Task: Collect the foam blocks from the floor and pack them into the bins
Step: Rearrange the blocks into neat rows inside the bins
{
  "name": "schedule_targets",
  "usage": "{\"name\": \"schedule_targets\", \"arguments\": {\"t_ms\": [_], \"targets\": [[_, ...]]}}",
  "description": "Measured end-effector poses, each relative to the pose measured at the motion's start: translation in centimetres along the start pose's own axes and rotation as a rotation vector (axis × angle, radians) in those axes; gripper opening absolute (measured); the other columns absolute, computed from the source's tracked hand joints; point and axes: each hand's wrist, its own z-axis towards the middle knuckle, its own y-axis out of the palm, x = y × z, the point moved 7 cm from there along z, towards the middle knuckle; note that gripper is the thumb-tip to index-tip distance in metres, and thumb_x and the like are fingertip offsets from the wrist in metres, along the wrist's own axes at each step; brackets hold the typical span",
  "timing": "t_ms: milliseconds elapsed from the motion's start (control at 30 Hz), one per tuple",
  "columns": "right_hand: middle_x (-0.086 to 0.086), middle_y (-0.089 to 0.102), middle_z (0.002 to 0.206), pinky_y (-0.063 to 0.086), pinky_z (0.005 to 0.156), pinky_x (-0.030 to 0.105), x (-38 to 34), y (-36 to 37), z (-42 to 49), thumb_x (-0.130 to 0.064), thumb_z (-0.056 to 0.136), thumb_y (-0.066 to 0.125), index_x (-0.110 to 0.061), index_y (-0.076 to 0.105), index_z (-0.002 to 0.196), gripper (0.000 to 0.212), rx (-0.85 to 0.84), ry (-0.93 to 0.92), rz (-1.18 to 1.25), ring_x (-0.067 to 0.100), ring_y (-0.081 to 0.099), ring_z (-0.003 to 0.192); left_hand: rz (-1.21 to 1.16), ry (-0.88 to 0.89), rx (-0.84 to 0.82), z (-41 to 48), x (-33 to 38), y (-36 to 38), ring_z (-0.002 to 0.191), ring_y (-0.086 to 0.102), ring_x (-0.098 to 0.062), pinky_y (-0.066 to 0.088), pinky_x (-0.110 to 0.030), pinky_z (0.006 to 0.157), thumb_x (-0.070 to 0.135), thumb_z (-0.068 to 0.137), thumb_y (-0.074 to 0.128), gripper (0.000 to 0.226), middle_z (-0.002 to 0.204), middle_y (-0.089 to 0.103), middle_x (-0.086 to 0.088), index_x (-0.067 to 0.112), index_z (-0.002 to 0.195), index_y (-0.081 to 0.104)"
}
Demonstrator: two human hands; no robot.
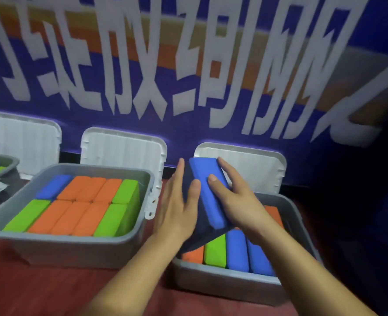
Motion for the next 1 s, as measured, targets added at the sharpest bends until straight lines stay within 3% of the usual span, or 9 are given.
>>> {"name": "schedule_targets", "arguments": {"t_ms": [67,167,300,500,600,800,1000], "targets": [[-0.024,0.046,0.146,0.039,0.109,0.023,-1.9,-4.3,-0.4,-0.046,0.100,0.059,-0.043,0.037,0.152,0.057,0.128,-0.037,-0.075,-0.004,0.050,0.126,-0.004,0.087,-0.071,1.5,3.8,2.6,0.149,0.024,-0.003,0.023,-0.027,0.119,0.073,0.091,0.025,0.073,0.163,0.027,0.015,0.046,0.158,0.017],[-0.022,0.039,0.146,0.029,0.106,0.016,-2.5,-9.8,-0.8,-0.041,0.103,0.054,-0.034,0.029,0.158,0.061,0.221,-0.066,-0.213,-0.008,0.037,0.130,-0.034,0.150,-0.181,2.2,7.5,7.8,0.145,0.029,-0.005,0.021,-0.016,0.107,0.048,0.105,0.033,0.057,0.160,0.032,0.011,0.042,0.159,0.016],[-0.014,0.037,0.160,0.026,0.107,0.019,0.5,-15.6,-1.1,-0.046,0.104,0.050,-0.038,0.027,0.159,0.060,0.297,-0.010,-0.365,0.006,0.039,0.143,-0.086,0.124,-0.323,1.7,8.9,15.3,0.147,0.028,-0.006,0.021,-0.022,0.115,0.042,0.108,0.026,0.055,0.164,0.027,0.009,0.039,0.160,0.008],[-0.002,0.046,0.156,0.037,0.100,0.027,7.5,-21.8,-2.1,-0.049,0.104,0.044,-0.046,0.026,0.158,0.057,0.293,0.194,-0.487,0.022,0.050,0.137,-0.028,0.032,-0.481,-0.3,6.8,25.3,0.150,0.027,-0.010,0.023,-0.030,0.121,0.043,0.109,0.018,0.054,0.167,0.020,0.007,0.039,0.160,0.000],[-0.001,0.047,0.156,0.037,0.101,0.030,11.1,-23.6,-2.5,-0.049,0.104,0.045,-0.045,0.026,0.158,0.057,0.269,0.268,-0.509,0.025,0.049,0.138,0.025,-0.029,-0.549,-1.7,5.1,28.9,0.152,0.024,-0.013,0.023,-0.033,0.121,0.046,0.109,0.017,0.054,0.167,0.020,0.008,0.043,0.160,-0.003],[-0.002,0.041,0.160,0.032,0.114,0.031,18.9,-24.2,-1.3,-0.046,0.104,0.045,-0.041,0.023,0.159,0.059,0.204,0.325,-0.453,0.023,0.042,0.144,0.125,-0.078,-0.569,-2.4,0.8,33.2,0.151,0.023,-0.007,0.013,-0.014,0.114,0.037,0.111,0.022,0.056,0.169,0.014,0.007,0.028,0.162,0.000],[0.007,0.041,0.156,0.038,0.103,0.027,25.6,-22.2,-0.5,-0.045,0.105,0.043,-0.037,0.018,0.159,0.060,0.179,0.323,-0.388,0.021,0.050,0.135,0.263,-0.165,-0.589,-3.0,-4.5,36.0,0.144,0.035,-0.018,0.022,-0.025,0.114,0.042,0.110,0.022,0.057,0.163,0.033,0.000,0.032,0.162,0.000]]}}
